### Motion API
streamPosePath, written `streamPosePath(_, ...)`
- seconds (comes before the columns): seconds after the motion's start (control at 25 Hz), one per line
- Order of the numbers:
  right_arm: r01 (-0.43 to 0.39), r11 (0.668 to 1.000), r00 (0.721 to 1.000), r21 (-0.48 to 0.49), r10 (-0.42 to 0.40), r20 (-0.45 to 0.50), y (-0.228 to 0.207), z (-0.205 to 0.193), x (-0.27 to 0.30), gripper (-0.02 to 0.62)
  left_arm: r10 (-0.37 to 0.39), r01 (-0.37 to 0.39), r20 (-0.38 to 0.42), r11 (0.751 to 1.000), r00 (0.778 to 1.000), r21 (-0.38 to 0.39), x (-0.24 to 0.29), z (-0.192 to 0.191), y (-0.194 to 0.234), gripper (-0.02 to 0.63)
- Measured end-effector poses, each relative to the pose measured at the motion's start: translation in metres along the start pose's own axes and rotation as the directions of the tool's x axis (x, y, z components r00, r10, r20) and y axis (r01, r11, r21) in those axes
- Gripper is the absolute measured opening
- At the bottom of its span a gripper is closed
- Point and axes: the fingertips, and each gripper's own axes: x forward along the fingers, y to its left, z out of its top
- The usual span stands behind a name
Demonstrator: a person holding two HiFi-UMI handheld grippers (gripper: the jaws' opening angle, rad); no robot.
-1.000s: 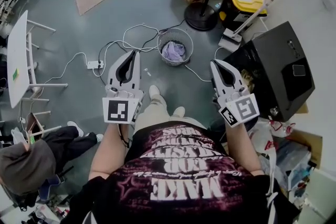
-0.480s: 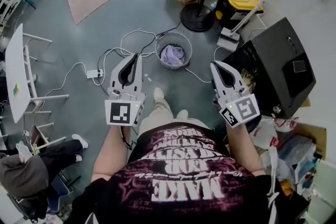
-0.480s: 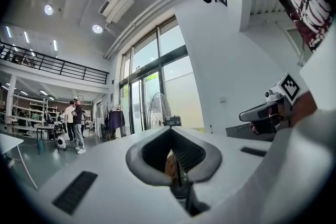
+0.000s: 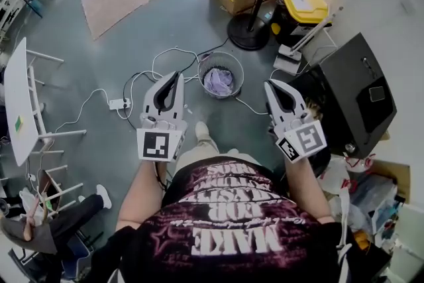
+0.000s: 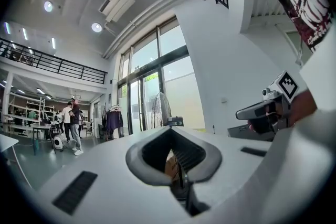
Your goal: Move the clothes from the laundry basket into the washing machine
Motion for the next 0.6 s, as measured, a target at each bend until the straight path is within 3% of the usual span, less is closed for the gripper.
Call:
streamPosePath(0.32,0.001,1.000,1.000,-0.007,-0.001,-0.008,-0.002,0.001,0.042,0.003,-0.004,0.004,-0.004,1.000,1.000,-0.007,0.025,-0.007,0.036,-0.002)
streamPosePath(0.6,0.018,1.000,1.000,-0.018,-0.018,-0.018,-0.004,0.001,0.081,0.003,-0.052,0.052,0.014,0.999,0.999,-0.016,0.048,-0.016,0.062,-0.002)
